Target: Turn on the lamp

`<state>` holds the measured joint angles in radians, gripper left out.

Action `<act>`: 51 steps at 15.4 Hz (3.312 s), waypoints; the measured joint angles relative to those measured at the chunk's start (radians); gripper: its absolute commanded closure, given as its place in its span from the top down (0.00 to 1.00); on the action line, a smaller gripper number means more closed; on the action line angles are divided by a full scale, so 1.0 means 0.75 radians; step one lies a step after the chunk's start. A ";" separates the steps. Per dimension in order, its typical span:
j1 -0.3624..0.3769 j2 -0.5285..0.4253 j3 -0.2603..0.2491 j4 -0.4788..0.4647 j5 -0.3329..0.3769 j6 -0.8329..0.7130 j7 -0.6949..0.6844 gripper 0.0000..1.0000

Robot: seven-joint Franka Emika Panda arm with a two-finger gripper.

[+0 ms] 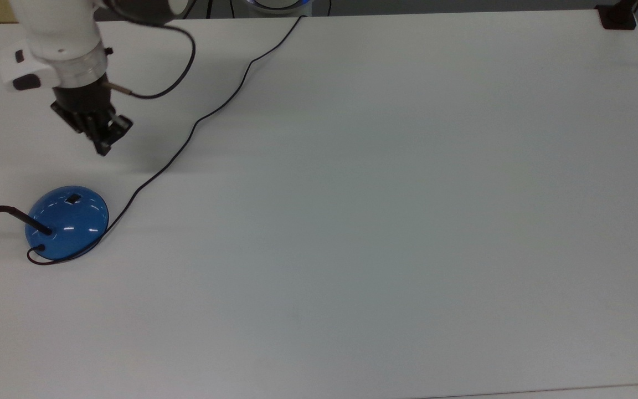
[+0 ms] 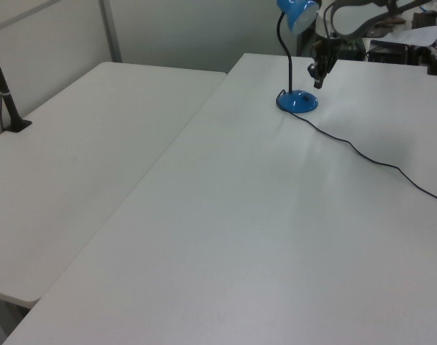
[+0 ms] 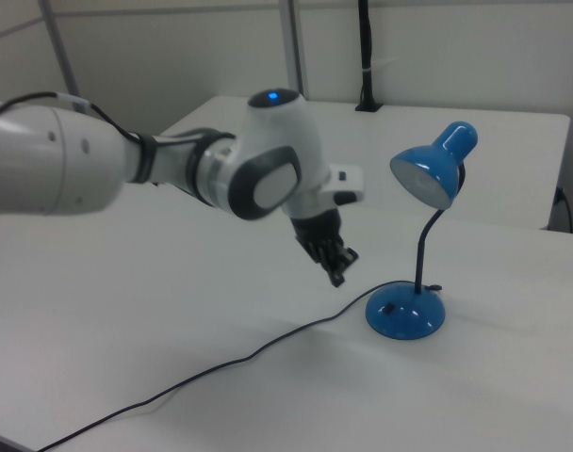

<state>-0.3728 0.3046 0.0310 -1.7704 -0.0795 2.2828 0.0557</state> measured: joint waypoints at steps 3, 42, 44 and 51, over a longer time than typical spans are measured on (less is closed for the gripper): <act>-0.007 0.059 -0.014 0.000 0.000 0.122 0.043 0.00; -0.008 0.283 -0.084 0.059 -0.001 0.522 0.015 0.00; -0.008 0.287 -0.085 0.066 -0.001 0.522 0.015 0.00; -0.010 0.245 -0.085 0.088 -0.001 0.440 -0.032 0.00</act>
<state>-0.3803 0.4882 -0.0327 -1.7043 -0.0806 2.6129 0.0317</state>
